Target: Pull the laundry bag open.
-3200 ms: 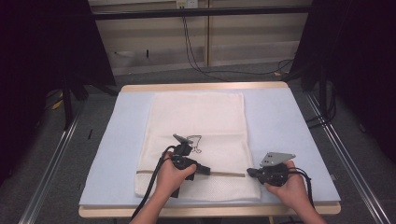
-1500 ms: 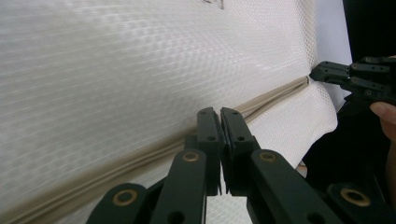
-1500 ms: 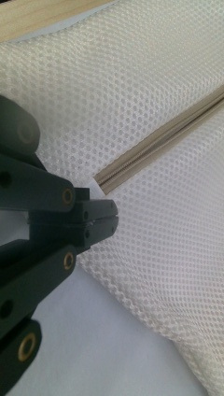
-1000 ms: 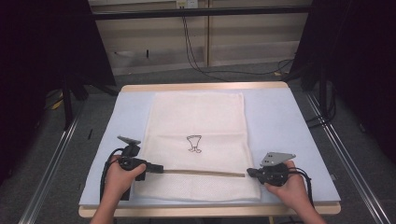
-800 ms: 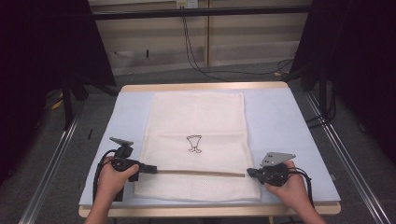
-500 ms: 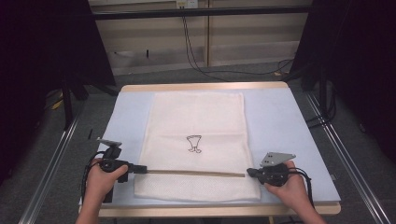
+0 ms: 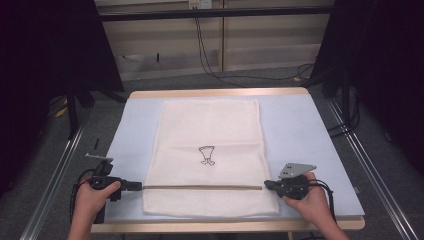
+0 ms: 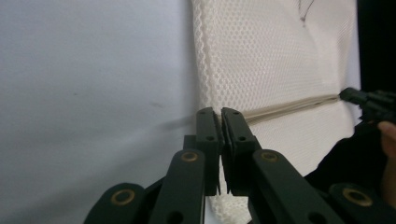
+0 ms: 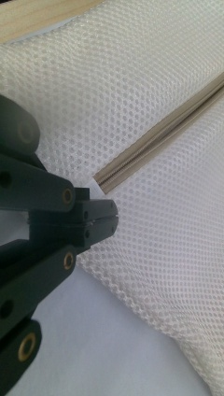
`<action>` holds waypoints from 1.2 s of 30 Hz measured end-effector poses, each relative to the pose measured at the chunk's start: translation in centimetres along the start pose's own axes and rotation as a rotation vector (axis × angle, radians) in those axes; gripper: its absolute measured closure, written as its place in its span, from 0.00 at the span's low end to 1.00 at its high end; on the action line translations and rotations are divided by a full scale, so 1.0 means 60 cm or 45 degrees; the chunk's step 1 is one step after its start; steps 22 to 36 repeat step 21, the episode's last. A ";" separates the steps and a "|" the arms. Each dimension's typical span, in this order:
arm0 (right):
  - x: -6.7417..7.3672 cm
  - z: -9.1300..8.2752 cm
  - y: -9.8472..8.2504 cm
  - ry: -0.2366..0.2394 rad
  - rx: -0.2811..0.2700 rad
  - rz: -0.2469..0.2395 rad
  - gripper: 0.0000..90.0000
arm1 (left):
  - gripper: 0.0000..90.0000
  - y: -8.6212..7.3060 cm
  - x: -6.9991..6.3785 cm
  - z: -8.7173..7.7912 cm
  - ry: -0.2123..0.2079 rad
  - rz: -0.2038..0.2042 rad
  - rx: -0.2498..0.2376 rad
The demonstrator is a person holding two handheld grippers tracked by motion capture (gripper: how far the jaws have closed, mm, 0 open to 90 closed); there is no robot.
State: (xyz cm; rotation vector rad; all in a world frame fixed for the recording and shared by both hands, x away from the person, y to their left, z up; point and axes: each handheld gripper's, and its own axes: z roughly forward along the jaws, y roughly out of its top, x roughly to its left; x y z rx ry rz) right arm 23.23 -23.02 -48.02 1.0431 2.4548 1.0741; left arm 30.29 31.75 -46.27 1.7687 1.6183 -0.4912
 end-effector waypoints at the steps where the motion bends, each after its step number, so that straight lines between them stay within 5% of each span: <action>1: -0.001 0.000 0.000 0.003 -0.005 0.004 1.00 | 0.85 0.001 -0.003 -0.004 0.013 0.026 -0.048; 3: -0.004 -0.003 0.000 0.016 -0.017 -0.001 0.99 | 0.77 0.003 -0.014 -0.011 0.025 0.048 -0.127; 4: -0.006 -0.007 0.002 0.018 -0.037 0.013 0.85 | 0.72 0.005 -0.016 -0.015 0.054 0.090 -0.155; 9: -0.029 -0.027 0.006 -0.147 -0.191 0.082 0.54 | 0.38 0.013 -0.033 -0.015 0.263 0.441 -0.511; 10: -0.037 -0.032 0.006 -0.188 -0.223 0.114 0.49 | 0.34 0.014 -0.034 -0.013 0.322 0.472 -0.555; 14: -0.059 -0.042 -0.002 -0.288 -0.236 0.174 0.37 | 0.26 0.018 -0.025 -0.010 0.415 0.482 -0.612; 21: -0.082 -0.047 -0.011 -0.338 -0.226 0.226 0.33 | 0.24 0.021 -0.023 -0.006 0.516 0.531 -0.603; 36: -0.082 -0.047 -0.011 -0.338 -0.226 0.226 0.33 | 0.24 0.021 -0.023 -0.006 0.516 0.531 -0.603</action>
